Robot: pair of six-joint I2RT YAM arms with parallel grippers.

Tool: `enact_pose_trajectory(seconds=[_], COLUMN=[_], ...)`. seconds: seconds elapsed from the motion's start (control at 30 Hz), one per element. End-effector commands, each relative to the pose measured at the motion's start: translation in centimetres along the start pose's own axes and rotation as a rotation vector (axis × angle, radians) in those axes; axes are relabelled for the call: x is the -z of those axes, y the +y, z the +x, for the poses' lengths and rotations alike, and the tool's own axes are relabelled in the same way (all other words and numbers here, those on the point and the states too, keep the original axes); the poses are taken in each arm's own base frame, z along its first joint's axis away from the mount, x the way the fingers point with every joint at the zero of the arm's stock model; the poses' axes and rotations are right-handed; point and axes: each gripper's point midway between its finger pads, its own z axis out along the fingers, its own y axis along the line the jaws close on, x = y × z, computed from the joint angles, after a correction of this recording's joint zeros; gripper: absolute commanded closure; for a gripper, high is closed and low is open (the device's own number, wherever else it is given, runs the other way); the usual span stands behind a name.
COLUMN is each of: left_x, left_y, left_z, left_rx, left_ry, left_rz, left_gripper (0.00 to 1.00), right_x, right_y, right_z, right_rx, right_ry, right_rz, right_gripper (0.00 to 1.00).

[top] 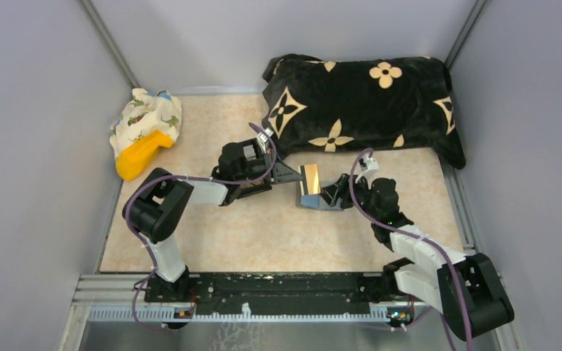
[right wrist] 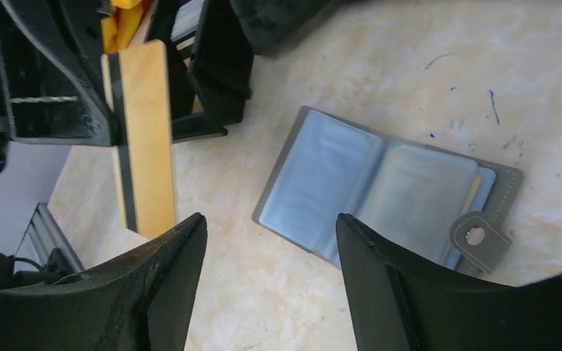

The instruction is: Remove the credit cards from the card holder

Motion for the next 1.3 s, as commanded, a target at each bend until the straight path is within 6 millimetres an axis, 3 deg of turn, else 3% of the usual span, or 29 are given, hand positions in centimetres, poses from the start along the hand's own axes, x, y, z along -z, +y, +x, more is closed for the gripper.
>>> enact_pose_trajectory(seconds=[0.0,0.17,0.4,0.7,1.27], left_x=[0.6,0.8,1.0,1.2,1.1], left_y=[-2.4,-1.6,-2.1,-2.1,-2.2], left_z=[1.1,1.7,1.3,1.4,1.3], left_rx=[0.026,0.046,0.044,0.052,0.064], left_ry=[0.033,0.029,0.02,0.017,0.023], left_rz=[0.162,0.147,0.168,0.172,0.192], left_gripper=[1.0,1.0,1.0,1.0,1.0], right_x=[-0.1,0.3,0.8,1.7,2.3], right_y=[3.7,4.4,3.0,4.0,5.9], right_z=[-3.1,-4.0,-4.6,-6.3,-7.2], right_rx=[0.046,0.061,0.054,0.061,0.074], right_ry=[-0.085,-0.106,-0.141,-0.205,-0.226], right_rz=[-0.154,-0.174,-0.102,-0.133,-0.217], right_gripper=[0.34,0.34,0.39,0.37,0.37])
